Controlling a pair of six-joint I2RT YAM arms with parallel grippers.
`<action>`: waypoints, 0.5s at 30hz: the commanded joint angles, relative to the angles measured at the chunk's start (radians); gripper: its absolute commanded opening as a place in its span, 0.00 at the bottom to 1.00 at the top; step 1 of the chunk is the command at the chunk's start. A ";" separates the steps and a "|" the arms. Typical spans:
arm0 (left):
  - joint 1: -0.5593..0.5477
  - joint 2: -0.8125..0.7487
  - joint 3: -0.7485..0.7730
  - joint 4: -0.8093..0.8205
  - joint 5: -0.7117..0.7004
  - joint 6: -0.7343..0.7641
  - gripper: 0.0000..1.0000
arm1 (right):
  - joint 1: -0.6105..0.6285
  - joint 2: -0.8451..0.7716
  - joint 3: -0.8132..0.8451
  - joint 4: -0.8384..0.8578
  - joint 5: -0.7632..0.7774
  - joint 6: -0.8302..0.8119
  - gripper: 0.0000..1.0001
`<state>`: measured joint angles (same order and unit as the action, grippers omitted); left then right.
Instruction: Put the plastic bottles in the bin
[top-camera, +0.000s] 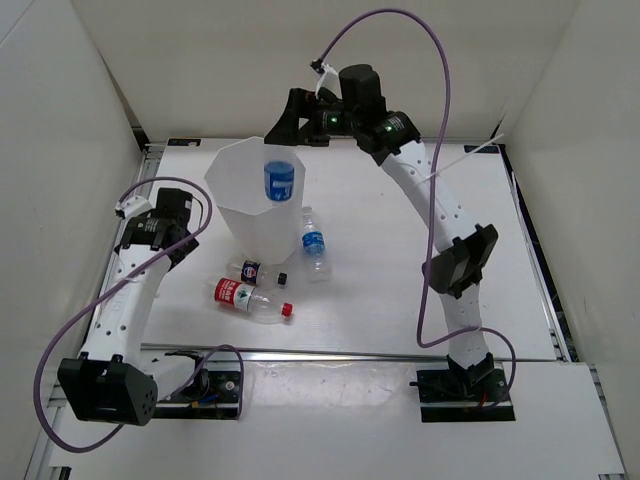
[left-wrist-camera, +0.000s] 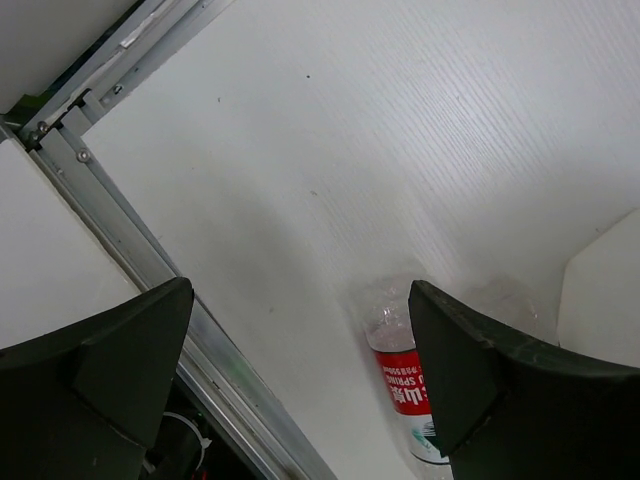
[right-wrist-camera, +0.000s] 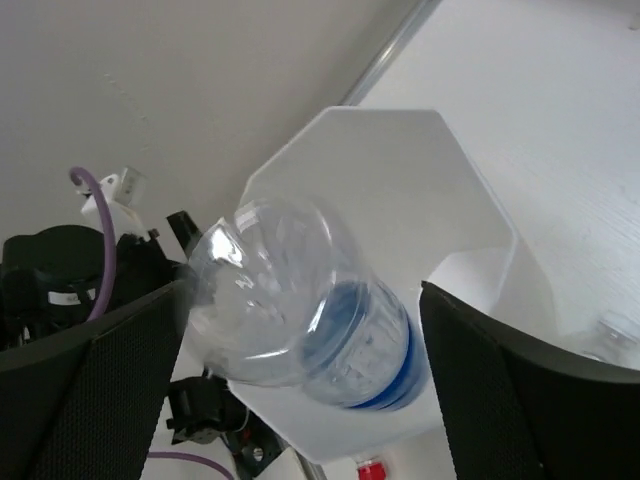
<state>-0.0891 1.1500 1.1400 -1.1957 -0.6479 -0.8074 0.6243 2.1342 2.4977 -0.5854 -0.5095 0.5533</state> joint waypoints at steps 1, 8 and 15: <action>-0.014 -0.033 -0.014 0.045 0.034 0.048 1.00 | -0.001 -0.154 -0.046 -0.033 0.126 -0.087 1.00; -0.052 -0.096 -0.045 0.024 0.011 0.048 1.00 | -0.129 -0.446 -0.465 -0.013 0.479 -0.041 1.00; -0.061 -0.133 -0.115 0.067 0.070 0.073 1.00 | -0.152 -0.424 -0.869 -0.082 0.229 -0.168 1.00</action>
<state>-0.1455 1.0412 1.0363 -1.1618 -0.6022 -0.7509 0.4213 1.6264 1.7893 -0.6025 -0.1680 0.4751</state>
